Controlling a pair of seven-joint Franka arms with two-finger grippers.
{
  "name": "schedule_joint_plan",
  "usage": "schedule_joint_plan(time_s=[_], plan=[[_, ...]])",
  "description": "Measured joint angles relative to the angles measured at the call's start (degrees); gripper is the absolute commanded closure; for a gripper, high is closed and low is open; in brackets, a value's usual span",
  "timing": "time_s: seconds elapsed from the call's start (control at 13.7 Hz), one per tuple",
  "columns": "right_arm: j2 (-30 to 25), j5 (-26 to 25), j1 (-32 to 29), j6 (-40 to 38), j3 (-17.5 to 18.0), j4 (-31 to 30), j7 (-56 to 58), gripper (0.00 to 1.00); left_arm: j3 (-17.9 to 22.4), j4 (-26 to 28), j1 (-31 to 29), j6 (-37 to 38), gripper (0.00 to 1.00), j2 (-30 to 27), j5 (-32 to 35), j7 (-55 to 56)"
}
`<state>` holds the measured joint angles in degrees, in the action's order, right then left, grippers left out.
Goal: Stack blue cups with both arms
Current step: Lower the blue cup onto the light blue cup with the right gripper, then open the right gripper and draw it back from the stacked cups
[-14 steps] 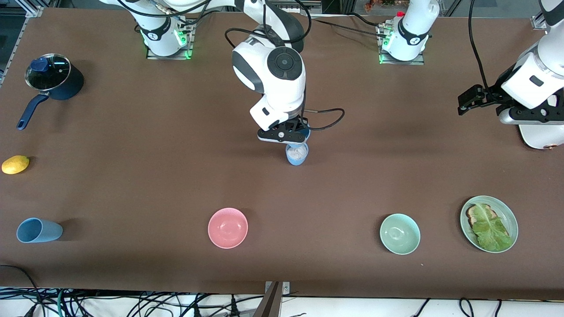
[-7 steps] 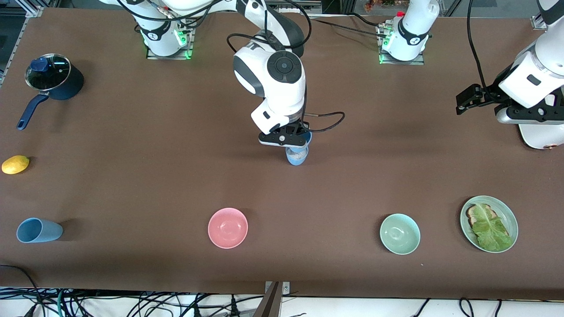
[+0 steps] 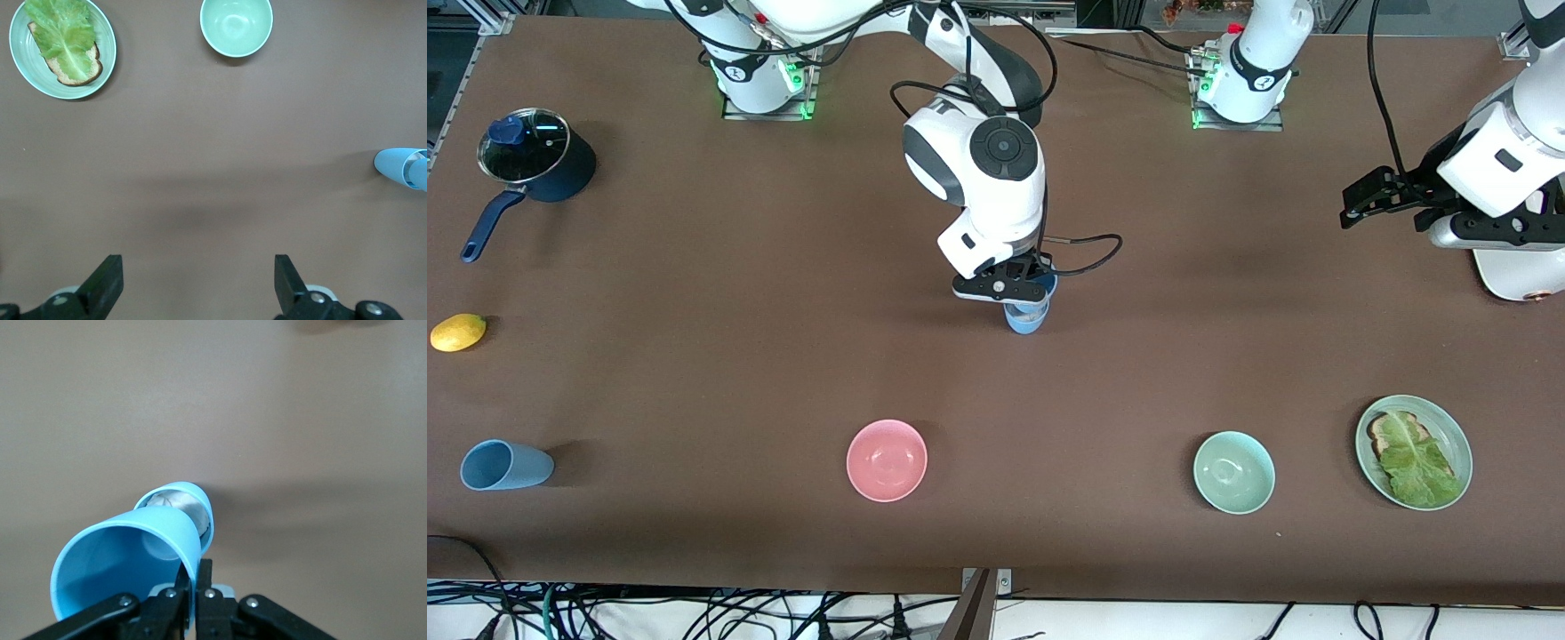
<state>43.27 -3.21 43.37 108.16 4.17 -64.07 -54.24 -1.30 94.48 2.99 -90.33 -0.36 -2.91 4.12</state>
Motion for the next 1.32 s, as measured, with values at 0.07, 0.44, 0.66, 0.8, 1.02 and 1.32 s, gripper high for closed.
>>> schedule_joint_plan(time_s=[0.07, 0.44, 0.66, 0.8, 1.02, 1.32], plan=[[0.02, -0.44, 0.02, 0.00, 0.00, -0.23, 0.00, 1.00, -0.07, -0.01, 0.00, 0.09, 0.00, 0.00, 0.00, 0.00], [0.23, -0.87, -0.01, 0.00, -0.01, -0.56, -0.18, 0.07, -0.10, -0.05, 0.00, 0.26, 0.00, 0.00, 0.00, 0.00], [0.19, -0.87, -0.14, 0.37, -0.22, -0.28, -0.24, 0.00, -0.05, -0.06, -0.01, 0.28, 0.00, 0.00, 0.02, 0.00], [-0.24, -0.88, -0.39, 0.40, -0.59, 0.18, -0.24, 0.00, -0.04, -0.07, -0.02, 0.29, 0.00, 0.00, 0.28, 0.00], [-2.65, -0.89, -3.29, -2.56, -0.75, 1.08, 1.37, 0.00, 0.05, -0.12, -0.04, 0.30, 0.00, 0.00, 0.32, 0.00], [-8.18, 0.24, -10.24, -11.88, -0.65, 1.49, 12.85, 0.00, 0.09, -0.16, -0.06, 0.32, 0.00, 0.00, 0.32, 0.00]])
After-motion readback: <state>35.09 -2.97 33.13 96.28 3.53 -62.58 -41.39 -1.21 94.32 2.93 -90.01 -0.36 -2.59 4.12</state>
